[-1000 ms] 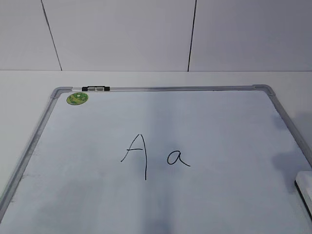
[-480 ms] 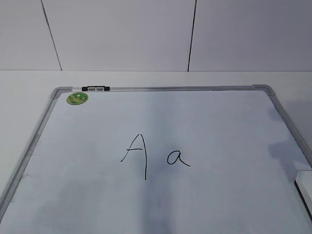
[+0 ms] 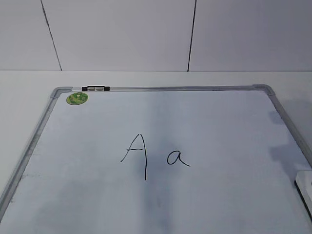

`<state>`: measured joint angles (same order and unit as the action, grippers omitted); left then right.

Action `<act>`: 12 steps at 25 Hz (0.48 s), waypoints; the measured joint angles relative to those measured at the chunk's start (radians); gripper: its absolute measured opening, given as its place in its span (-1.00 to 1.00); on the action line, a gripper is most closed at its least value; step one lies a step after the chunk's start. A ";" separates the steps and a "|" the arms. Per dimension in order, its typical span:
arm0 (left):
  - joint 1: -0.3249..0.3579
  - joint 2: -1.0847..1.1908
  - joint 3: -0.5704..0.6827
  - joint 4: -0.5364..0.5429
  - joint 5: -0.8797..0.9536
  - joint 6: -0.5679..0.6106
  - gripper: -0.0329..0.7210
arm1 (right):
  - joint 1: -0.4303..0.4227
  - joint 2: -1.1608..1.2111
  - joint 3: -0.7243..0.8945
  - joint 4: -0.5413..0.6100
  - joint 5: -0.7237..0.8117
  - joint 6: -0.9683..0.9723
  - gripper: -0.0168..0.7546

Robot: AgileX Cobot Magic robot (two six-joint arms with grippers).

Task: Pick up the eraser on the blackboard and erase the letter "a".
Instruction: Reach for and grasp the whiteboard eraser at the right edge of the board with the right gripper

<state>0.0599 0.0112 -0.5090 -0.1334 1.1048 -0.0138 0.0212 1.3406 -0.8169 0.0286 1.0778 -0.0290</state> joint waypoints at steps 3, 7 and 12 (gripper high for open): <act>0.000 0.000 0.000 0.000 0.000 0.000 -0.26 | 0.000 0.011 0.000 -0.002 -0.013 0.000 0.74; 0.000 0.000 0.000 0.000 0.000 0.000 -0.26 | 0.000 0.030 0.000 -0.003 -0.029 0.001 0.74; 0.000 0.000 0.000 0.000 0.000 0.000 -0.26 | 0.000 0.065 0.000 -0.008 -0.044 0.002 0.74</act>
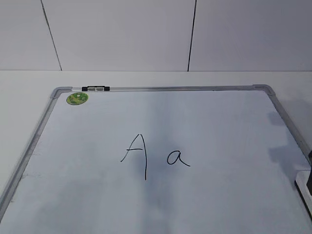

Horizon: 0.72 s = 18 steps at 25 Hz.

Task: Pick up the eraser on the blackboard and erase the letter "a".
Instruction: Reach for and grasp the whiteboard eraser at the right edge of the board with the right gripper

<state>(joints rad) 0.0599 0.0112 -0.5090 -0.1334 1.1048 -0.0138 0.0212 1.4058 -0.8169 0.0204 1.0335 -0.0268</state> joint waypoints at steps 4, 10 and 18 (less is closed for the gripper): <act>0.000 0.000 0.000 0.000 0.000 0.000 -0.26 | 0.000 0.025 0.000 -0.009 -0.019 0.000 0.74; 0.000 0.000 0.000 0.000 0.000 0.000 -0.26 | 0.000 0.052 0.000 -0.010 -0.044 0.000 0.74; 0.000 0.000 0.000 0.000 0.000 0.000 -0.26 | 0.000 0.075 -0.004 -0.020 -0.050 0.011 0.74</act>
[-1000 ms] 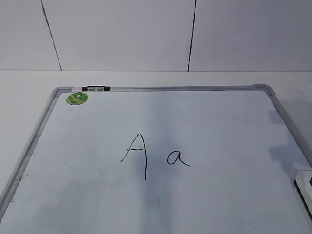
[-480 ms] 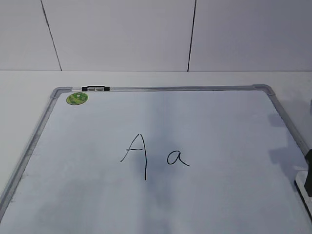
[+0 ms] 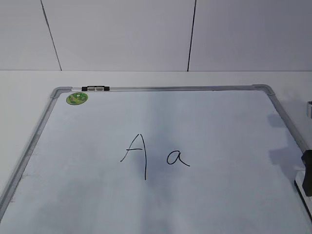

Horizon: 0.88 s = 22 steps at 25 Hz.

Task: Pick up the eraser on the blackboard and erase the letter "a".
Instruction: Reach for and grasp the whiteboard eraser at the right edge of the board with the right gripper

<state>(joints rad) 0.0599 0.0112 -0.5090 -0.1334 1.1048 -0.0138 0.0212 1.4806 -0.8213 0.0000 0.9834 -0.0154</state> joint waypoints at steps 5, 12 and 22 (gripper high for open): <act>0.000 0.000 0.000 0.000 0.000 0.000 -0.26 | 0.000 0.002 -0.002 0.000 0.000 0.009 0.73; 0.000 0.000 0.000 0.000 0.000 0.000 -0.26 | 0.000 0.002 0.003 0.000 0.002 0.015 0.73; 0.000 0.000 0.000 -0.001 0.000 0.000 -0.26 | 0.000 0.002 0.046 0.000 -0.002 0.024 0.71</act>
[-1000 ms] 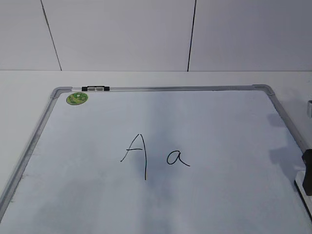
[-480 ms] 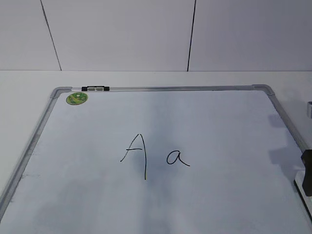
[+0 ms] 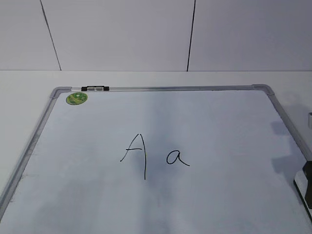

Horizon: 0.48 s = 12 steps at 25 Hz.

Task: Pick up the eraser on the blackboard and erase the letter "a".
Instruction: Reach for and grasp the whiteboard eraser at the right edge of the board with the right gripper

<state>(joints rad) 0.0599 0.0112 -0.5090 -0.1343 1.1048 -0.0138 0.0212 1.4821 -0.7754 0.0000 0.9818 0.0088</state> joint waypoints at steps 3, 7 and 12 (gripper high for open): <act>0.000 0.000 0.000 -0.002 0.000 0.000 -0.26 | 0.000 -0.004 0.015 0.000 -0.013 0.002 0.69; 0.000 0.000 0.000 -0.007 0.000 0.000 -0.26 | 0.000 -0.016 0.027 0.000 -0.040 0.004 0.68; 0.000 0.000 0.000 -0.015 0.000 0.000 -0.26 | 0.000 -0.019 0.029 0.000 -0.067 0.004 0.66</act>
<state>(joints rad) 0.0599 0.0112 -0.5090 -0.1494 1.1048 -0.0138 0.0212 1.4636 -0.7460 0.0000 0.9147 0.0131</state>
